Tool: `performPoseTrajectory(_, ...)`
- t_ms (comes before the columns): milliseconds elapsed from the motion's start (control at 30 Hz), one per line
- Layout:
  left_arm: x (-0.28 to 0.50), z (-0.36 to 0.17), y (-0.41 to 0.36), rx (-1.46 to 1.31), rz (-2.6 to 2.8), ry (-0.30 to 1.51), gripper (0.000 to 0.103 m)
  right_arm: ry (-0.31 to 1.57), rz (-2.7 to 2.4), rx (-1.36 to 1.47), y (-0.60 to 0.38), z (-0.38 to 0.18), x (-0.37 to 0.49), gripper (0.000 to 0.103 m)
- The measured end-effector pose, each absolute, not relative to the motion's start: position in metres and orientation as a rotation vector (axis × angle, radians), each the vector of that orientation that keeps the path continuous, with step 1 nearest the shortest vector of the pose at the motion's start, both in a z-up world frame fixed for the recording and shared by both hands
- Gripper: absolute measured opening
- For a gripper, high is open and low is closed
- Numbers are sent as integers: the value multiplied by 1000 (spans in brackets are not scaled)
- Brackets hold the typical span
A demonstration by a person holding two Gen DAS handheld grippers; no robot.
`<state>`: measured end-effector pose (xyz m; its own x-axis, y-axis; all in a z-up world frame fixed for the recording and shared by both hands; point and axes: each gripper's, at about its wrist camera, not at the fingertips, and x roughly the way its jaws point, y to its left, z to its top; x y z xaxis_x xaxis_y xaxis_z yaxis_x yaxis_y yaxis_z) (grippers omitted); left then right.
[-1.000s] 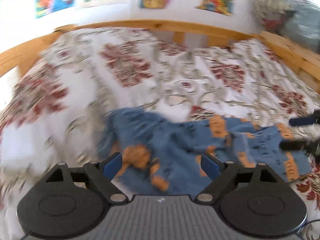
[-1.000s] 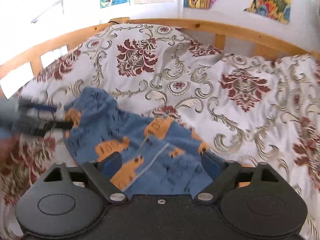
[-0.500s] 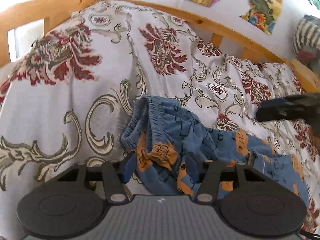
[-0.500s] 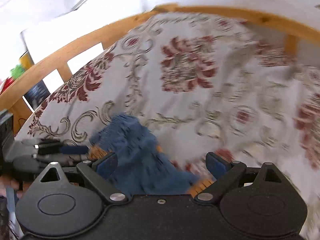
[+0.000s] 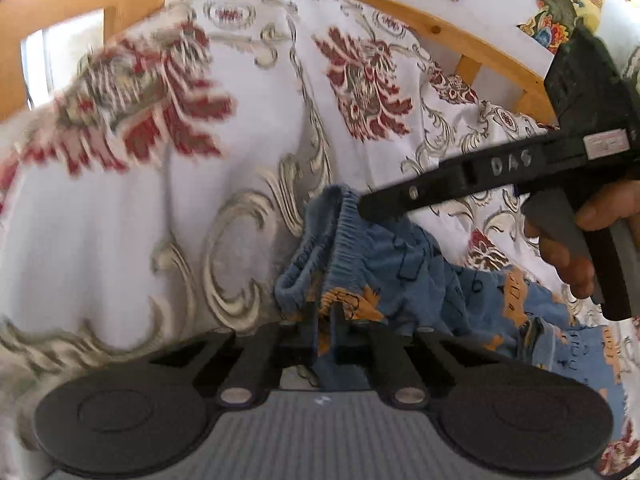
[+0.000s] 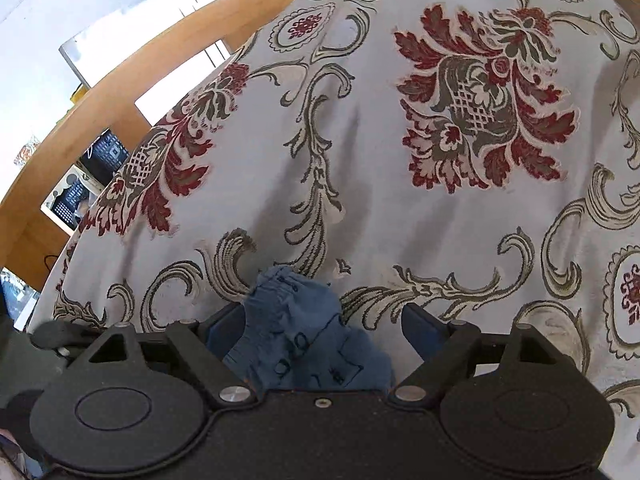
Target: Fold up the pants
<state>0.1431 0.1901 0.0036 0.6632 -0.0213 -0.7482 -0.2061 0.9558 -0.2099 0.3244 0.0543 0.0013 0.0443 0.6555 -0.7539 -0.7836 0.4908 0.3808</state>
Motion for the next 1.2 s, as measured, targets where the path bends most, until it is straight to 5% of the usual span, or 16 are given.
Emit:
performPoseTrajectory(333,142,21,211,-239,182,818,0,1037,1109,-199,66,-9,323,87)
performPoseTrajectory(400,133,24,209,-282,109,798,15,1029,1126,-218,70,-10,321,86)
performPoseTrajectory(467,126,22,205,-297,63,796,46,1030,1161,-227,74,-9,321,86)
performPoseTrajectory(533,125,16,199,-283,63,808,52,1038,1174,-246,79,-9,321,81)
performPoseTrajectory(600,129,11,197,-287,68,829,52,1064,1191,-255,87,-13,321,72)
performPoseTrajectory(700,139,2,201,-379,37,857,53,1056,1245,-224,88,-11,318,38)
performPoseTrajectory(833,146,-8,217,-481,73,862,36,996,1265,-257,83,-4,312,25)
performPoseTrajectory(867,145,-9,223,-513,81,860,21,991,1267,-232,79,-1,315,25)
performPoseTrajectory(933,143,-11,233,-576,105,852,12,990,1274,-175,75,3,321,25)
performPoseTrajectory(1067,140,-10,236,-591,135,827,11,999,1241,-225,80,-5,319,42)
performPoseTrajectory(1200,144,-11,230,-545,135,839,15,1011,1233,-189,81,-10,321,36)
